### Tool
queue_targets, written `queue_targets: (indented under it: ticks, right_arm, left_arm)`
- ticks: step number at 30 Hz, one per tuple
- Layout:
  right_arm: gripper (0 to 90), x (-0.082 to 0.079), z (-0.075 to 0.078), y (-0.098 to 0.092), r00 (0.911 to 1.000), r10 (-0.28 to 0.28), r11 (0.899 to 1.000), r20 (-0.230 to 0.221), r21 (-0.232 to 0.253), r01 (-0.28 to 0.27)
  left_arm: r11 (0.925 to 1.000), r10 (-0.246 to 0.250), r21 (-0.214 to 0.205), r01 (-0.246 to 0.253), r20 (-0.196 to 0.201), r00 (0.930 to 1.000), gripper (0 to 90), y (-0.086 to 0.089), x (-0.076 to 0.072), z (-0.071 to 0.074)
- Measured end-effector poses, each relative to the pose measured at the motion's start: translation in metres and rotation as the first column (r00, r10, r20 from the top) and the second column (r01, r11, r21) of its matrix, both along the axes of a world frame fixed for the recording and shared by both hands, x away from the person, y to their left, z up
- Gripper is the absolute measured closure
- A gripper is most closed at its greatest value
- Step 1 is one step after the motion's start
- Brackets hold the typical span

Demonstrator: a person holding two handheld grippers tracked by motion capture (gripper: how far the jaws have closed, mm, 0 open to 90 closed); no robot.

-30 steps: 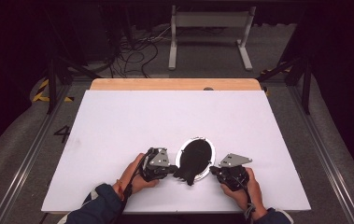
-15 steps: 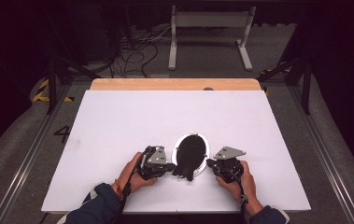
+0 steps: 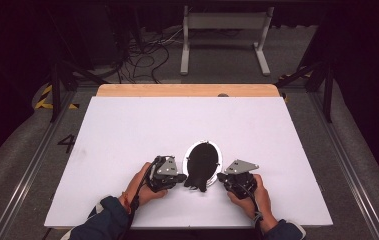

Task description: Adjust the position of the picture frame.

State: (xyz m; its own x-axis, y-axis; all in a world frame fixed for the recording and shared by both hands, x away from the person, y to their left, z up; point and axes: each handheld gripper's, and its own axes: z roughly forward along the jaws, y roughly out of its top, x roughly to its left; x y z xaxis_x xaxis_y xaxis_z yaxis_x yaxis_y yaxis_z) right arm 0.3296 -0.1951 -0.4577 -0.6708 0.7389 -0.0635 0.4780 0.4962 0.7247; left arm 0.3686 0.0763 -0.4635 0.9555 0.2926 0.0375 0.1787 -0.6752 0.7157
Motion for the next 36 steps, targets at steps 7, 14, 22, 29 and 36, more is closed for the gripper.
queue_targets:
  ticks: [7,14,22,29,36]
  right_arm:
    - [90.0,0.005,-0.001,0.001,0.9995,-0.028,1.0,0.015,-0.007,0.028]
    - [90.0,0.013,-0.002,0.001,0.9992,-0.04,0.999,0.006,0.024,0.04]
    - [90.0,0.024,-0.002,0.009,0.9991,-0.043,0.999,0.004,0.033,0.043]
    - [90.0,0.029,-0.002,0.017,0.9984,-0.054,0.998,0.02,0.016,0.053]
    - [90.0,0.036,-0.003,0.021,0.9984,-0.055,0.998,0.012,0.033,0.054]
  left_arm:
    - [1.0,0.01,0.001,-0.01,-0.006,0.9999,89.2,0.002,0.001,0.0]
    - [0.9999,0.0,0.012,0.0,0.006,1.0,89.4,0.004,0.003,0.001]
    - [0.9996,0.026,0.014,-0.026,0.007,0.9996,89.6,0.012,0.008,0.001]
    - [0.9991,0.038,0.019,-0.038,0.017,0.9991,89.7,0.017,0.01,0.001]
    - [0.9982,0.058,0.016,-0.058,0.015,0.9982,89.9,0.022,0.014,0.001]
